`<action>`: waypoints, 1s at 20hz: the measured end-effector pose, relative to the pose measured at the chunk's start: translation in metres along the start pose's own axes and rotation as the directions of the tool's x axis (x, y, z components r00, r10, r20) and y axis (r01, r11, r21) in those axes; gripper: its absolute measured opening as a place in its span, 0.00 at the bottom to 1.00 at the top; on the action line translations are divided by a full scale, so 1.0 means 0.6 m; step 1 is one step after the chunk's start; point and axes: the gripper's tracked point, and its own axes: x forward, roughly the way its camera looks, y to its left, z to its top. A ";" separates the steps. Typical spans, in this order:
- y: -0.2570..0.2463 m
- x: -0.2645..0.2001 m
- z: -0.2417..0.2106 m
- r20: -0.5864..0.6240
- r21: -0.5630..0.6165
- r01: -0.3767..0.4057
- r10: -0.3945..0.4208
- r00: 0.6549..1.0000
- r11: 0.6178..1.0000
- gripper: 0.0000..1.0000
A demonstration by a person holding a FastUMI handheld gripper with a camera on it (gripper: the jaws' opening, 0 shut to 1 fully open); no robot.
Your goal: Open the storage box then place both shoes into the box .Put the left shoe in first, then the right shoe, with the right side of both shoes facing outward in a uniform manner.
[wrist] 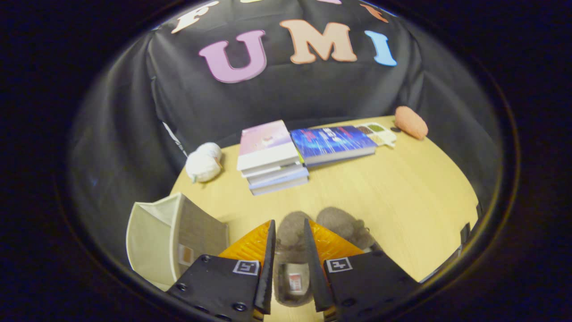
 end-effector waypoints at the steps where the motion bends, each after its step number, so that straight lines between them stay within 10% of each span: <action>1: -0.012 0.008 -0.024 -0.030 0.004 0.013 -0.012 0.999 1.000 0.40; 20: -0.050 0.076 -0.190 -0.273 -0.021 0.038 -0.042 0.961 0.999 0.40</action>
